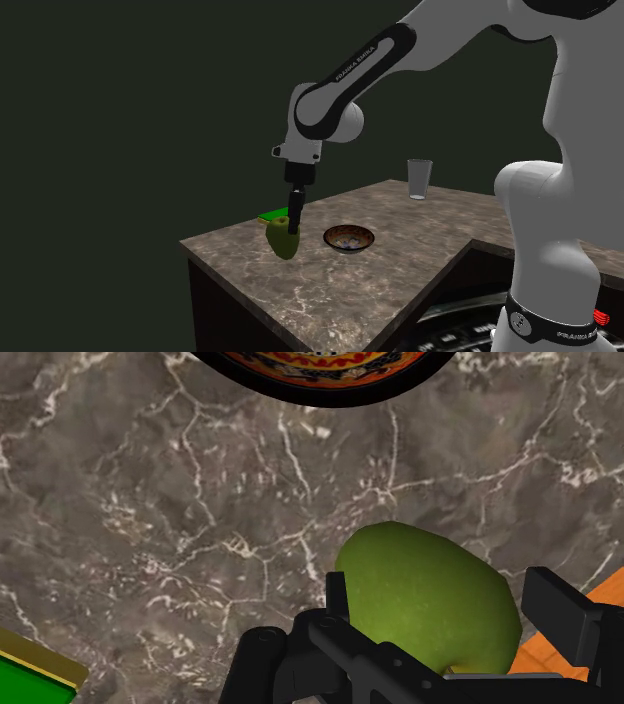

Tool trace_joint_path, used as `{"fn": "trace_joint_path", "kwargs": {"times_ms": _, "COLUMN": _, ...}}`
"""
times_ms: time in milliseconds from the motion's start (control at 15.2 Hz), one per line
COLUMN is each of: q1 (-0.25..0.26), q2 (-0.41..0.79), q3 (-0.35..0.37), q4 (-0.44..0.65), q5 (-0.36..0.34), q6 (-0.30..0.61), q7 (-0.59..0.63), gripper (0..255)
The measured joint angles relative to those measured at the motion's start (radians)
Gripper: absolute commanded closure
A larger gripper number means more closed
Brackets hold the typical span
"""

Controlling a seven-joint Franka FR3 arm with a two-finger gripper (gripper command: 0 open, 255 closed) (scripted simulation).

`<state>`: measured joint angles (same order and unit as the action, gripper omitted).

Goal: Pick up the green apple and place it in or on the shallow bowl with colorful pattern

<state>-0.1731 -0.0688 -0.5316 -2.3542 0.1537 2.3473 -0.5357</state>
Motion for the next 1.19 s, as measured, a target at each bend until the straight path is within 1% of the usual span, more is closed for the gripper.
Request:
{"fn": "trace_joint_path", "kwargs": {"times_ms": 396, "q1": -0.001, "q2": -0.004, "q3": 0.000, "q4": 0.002, "q5": -0.004, "q6": -0.006, "q7": 0.004, "gripper": 255}}
{"fn": "trace_joint_path", "kwargs": {"times_ms": 1188, "q1": -0.010, "q2": -0.096, "q3": 0.016, "q4": 0.078, "q5": -0.077, "q6": -0.159, "q7": 0.072, "gripper": 255}}
